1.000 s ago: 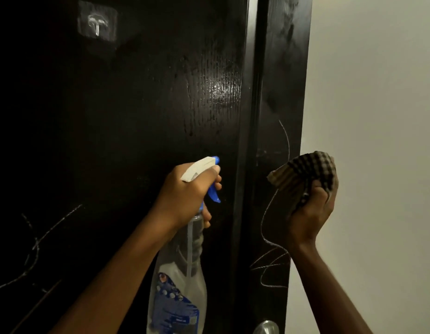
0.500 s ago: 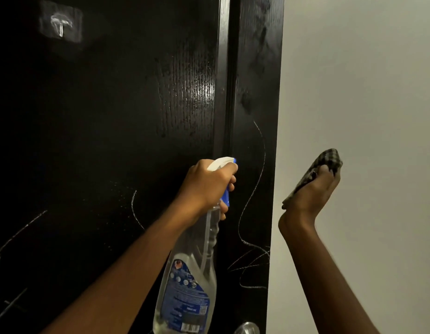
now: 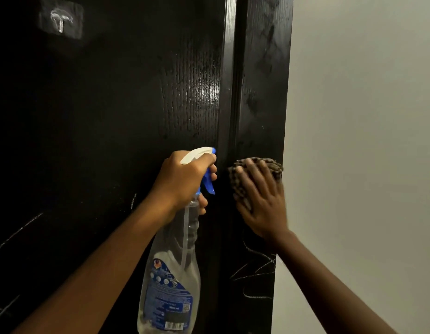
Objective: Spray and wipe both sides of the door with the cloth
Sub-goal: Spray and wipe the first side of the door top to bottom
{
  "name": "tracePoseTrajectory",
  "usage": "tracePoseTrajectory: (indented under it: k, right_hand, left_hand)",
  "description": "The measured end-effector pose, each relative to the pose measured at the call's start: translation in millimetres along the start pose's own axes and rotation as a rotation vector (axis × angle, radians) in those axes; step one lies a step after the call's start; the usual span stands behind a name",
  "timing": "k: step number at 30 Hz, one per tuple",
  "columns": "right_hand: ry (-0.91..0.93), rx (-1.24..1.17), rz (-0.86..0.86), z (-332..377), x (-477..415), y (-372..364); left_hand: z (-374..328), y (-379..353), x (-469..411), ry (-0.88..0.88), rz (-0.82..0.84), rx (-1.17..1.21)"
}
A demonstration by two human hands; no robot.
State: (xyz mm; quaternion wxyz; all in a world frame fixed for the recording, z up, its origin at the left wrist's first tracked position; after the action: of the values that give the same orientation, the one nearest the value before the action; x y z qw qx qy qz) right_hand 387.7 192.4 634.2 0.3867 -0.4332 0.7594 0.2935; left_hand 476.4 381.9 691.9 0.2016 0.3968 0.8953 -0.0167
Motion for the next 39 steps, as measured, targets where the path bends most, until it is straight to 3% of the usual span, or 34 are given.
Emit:
tracePoseTrajectory:
  k: [2,5,7,10,13,15,20,24,29,35,37,39]
  right_hand:
    - [-0.104,0.006,-0.055,-24.7,-0.8,5.0]
    - [-0.451,-0.036,-0.196,-66.9,-43.5,16.4]
    - [-0.527,-0.031,-0.188,-73.8,-81.3,16.2]
    - [-0.264,0.035,-0.103,-39.5,-111.3,7.3]
    - [0.053,0.063,0.023,-13.7,-87.1,-1.5]
    - [0.116,0.045,0.035,-22.8,-72.5,1.8]
    - [-0.147,-0.012,-0.032,-62.4,-127.4,15.6]
    - [-0.219,-0.021,0.009,-64.3,-184.9,15.0]
    - [-0.103,-0.033,-0.036,-40.6,-133.2,11.0]
    - [0.157,-0.034,0.084,-5.7,-15.9,5.1]
    - [0.043,-0.083,0.003,-26.9,-7.3,12.4]
    - [-0.260,-0.217,-0.113,-48.8,-3.3,17.3]
  left_hand:
    - [-1.4,2.2,0.1,-0.022,0.000,-0.014]
    - [-2.8,2.7,-1.0,-0.037,0.014,-0.029]
    - [-2.5,4.7,-2.8,-0.027,0.019,-0.014]
    - [-1.6,10.1,-4.1,-0.007,0.006,0.031]
    - [-2.9,17.4,-1.6,-0.005,-0.016,0.038]
    - [-4.4,24.0,1.0,-0.016,-0.033,0.032]
    - [-10.8,35.4,-0.5,-0.017,-0.034,-0.009]
    - [-11.9,34.9,-8.5,-0.004,-0.036,0.008]
    - [-9.7,30.3,-11.5,0.007,-0.043,0.030]
    - [3.1,17.1,-7.3,0.019,-0.030,0.018]
    - [11.6,11.7,-5.7,0.031,-0.014,0.006]
    - [22.4,4.9,-4.5,0.042,0.009,-0.019]
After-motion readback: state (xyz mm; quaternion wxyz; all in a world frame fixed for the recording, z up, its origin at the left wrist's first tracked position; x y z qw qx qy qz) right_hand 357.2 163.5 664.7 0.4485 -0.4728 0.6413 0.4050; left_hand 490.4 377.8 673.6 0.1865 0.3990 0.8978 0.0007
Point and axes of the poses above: each hand's wrist, its own x-axis away from the middle knuckle, its own y-axis out of the back of the hand, z = x × y, the point moved 6 cm from there along -x, towards the middle knuckle, and after that the axes turned 13 degrees about y, right-handed, at the moved point
